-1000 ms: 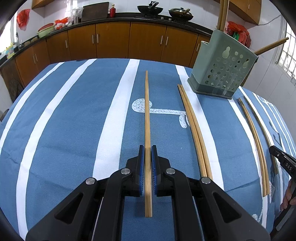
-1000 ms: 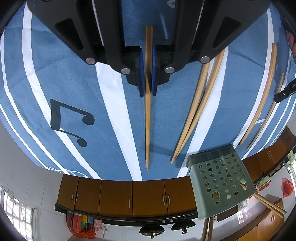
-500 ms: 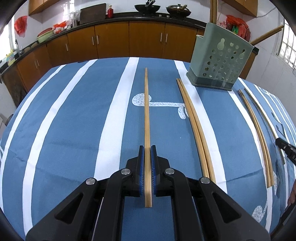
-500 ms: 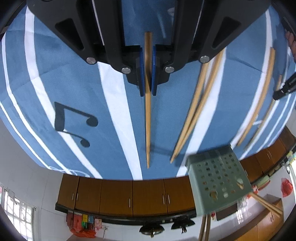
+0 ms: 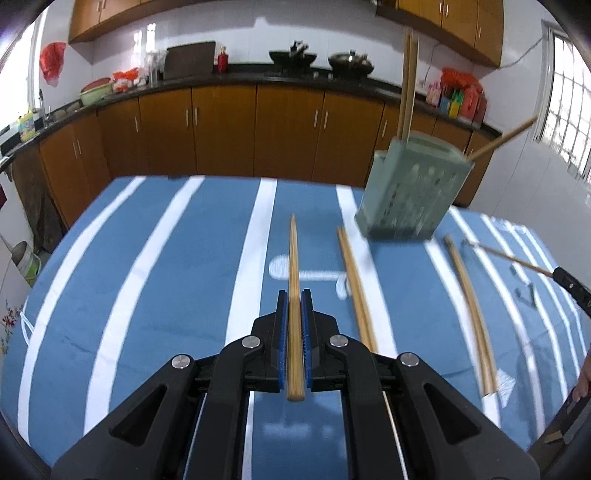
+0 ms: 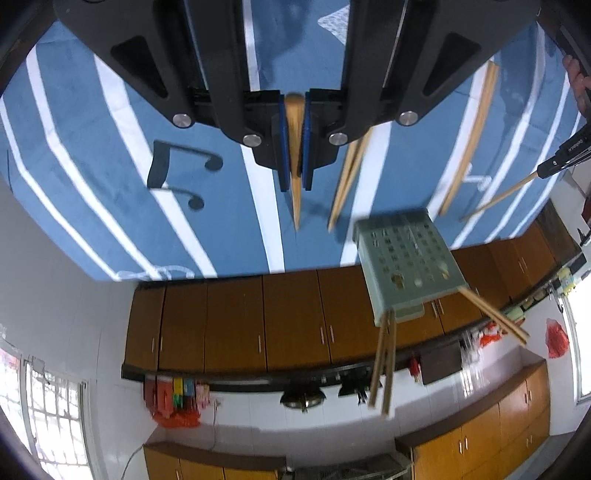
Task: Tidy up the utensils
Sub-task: 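Lift the left gripper's chopstick over the green holder while the right gripper carries its chopstick there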
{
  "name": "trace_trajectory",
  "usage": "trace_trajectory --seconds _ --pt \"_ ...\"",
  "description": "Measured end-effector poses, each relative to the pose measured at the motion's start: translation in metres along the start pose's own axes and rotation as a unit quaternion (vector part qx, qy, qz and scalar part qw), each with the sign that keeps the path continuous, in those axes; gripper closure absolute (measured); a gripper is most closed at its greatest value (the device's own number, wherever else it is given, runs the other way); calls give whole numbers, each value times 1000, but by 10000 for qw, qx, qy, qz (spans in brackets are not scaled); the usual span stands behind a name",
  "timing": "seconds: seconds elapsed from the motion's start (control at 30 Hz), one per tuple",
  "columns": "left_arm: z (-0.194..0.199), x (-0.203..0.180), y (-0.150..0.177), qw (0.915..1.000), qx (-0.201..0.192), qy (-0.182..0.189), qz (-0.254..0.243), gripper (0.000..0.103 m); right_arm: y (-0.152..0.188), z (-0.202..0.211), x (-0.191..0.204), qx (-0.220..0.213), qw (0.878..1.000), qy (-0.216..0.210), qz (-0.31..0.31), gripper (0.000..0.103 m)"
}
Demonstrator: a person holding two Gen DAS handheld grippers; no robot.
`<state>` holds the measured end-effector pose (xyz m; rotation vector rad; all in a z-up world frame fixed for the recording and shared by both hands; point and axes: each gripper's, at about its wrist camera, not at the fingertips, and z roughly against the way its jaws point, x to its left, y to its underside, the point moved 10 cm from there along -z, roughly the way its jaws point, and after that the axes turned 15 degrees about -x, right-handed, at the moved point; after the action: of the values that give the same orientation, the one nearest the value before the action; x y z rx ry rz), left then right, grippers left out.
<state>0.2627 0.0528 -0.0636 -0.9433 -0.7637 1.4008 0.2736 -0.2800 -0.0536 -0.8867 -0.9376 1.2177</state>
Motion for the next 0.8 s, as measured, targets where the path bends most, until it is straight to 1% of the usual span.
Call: trace_trajectory --seconds 0.13,0.27,0.43,0.63,0.8 --pt "12 1 -22 9994 -252 112 185 96 -20 8 1 -242 9997 -29 -15 95" --pt "22 -1 -40 9985 -474 158 224 96 -39 15 4 -476 9988 -67 -33 95" --pt "30 -6 -59 9973 -687 210 127 96 -53 18 7 -626 9980 -117 -30 95" --pt "37 -13 -76 9961 -829 297 -2 96 -69 22 13 -798 9967 -143 70 95" --pt "48 -21 -97 9939 -1014 427 -89 96 -94 32 20 -957 9949 -287 99 95"
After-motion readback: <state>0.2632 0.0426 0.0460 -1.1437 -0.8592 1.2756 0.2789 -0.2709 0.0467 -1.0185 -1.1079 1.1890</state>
